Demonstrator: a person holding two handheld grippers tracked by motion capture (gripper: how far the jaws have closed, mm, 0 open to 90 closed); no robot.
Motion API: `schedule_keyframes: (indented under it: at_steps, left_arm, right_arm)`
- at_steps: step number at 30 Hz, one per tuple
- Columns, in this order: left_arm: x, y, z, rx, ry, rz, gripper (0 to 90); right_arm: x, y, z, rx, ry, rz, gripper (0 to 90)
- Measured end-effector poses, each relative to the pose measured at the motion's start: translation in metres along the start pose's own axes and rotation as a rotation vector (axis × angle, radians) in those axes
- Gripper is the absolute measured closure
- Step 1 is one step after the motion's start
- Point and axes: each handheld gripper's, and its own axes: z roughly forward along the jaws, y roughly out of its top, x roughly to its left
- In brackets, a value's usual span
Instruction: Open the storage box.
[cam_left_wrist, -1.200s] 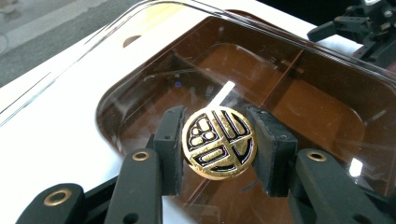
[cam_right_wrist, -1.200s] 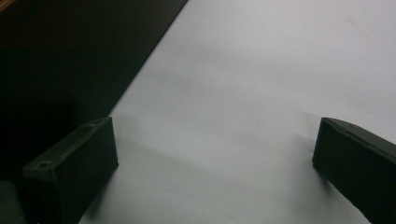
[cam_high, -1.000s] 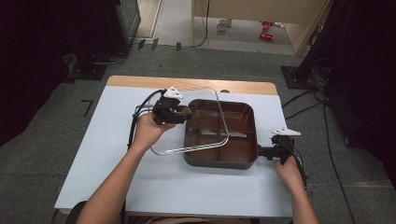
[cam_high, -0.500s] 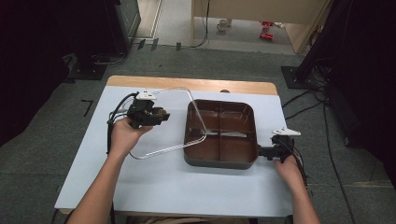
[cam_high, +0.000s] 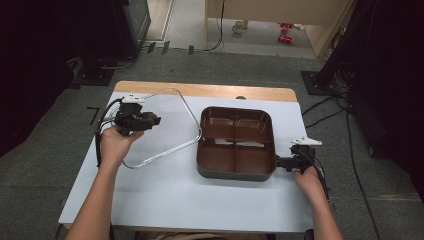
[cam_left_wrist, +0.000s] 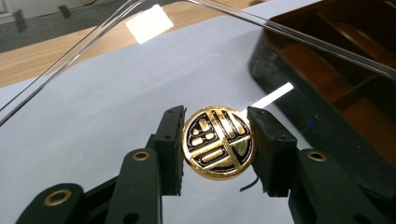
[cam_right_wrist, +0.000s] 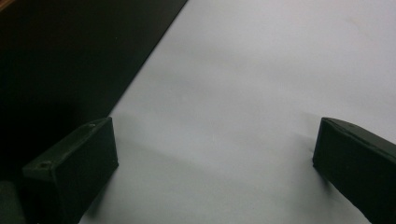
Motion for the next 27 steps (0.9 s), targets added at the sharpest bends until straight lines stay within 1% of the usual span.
schedule_keyframes:
  at_steps: [3, 6, 7, 8, 9, 10, 11, 12, 16, 17, 19, 20, 23, 27]
  left_arm:
    - [0.011, -0.006, 0.002, 0.002, 0.025, -0.027, 58.9]
    - [0.022, -0.014, 0.009, 0.01, 0.049, -0.052, 58.9]
    - [0.029, -0.02, 0.015, 0.014, 0.061, -0.071, 58.9]
    - [0.029, -0.02, 0.015, 0.014, 0.061, -0.071, 58.9]
    - [0.035, -0.025, 0.022, 0.032, 0.069, -0.09, 58.9]
    - [0.035, -0.025, 0.022, 0.032, 0.069, -0.09, 58.9]
    - [0.039, -0.03, 0.028, 0.051, 0.079, -0.094, 58.9]
    - [0.041, -0.032, 0.031, 0.06, 0.087, -0.089, 58.9]
    - [0.046, -0.037, 0.041, 0.076, 0.117, -0.081, 58.9]
    - [0.046, -0.037, 0.041, 0.076, 0.117, -0.081, 58.9]
    - [0.049, -0.038, 0.049, 0.085, 0.123, -0.079, 58.9]
    - [0.049, -0.038, 0.049, 0.085, 0.123, -0.079, 58.9]
    - [0.052, -0.04, 0.057, 0.099, 0.128, -0.081, 58.8]
    - [0.054, -0.041, 0.063, 0.112, 0.131, -0.082, 58.8]
  right_arm:
    - [0.0, 0.0, 0.0, 0.0, 0.0, 0.0, 0.0]
    - [0.0, 0.0, 0.0, 0.0, 0.0, 0.0, 0.0]
    - [0.0, 0.0, 0.0, 0.0, 0.0, 0.0, 0.0]
    - [0.0, 0.0, 0.0, 0.0, 0.0, 0.0, 0.0]
    - [0.0, 0.0, 0.0, 0.0, 0.0, -0.001, 0.0]
    - [0.0, 0.0, 0.0, 0.0, 0.0, -0.001, 0.0]
    - [0.0, 0.0, 0.0, 0.0, 0.0, 0.0, 0.0]
    - [0.0, 0.0, 0.0, 0.0, 0.0, 0.0, 0.0]
    - [0.0, 0.0, 0.0, 0.0, 0.0, 0.0, 0.0]
    - [0.0, 0.0, 0.0, 0.0, 0.0, 0.0, 0.0]
    - [0.0, 0.0, 0.0, 0.0, 0.0, -0.001, 0.0]
    - [0.0, 0.0, 0.0, 0.0, 0.0, -0.001, 0.0]
    - [0.0, 0.0, 0.0, 0.0, -0.001, -0.001, 0.0]
    - [0.0, 0.0, 0.0, 0.0, -0.001, -0.001, 0.0]
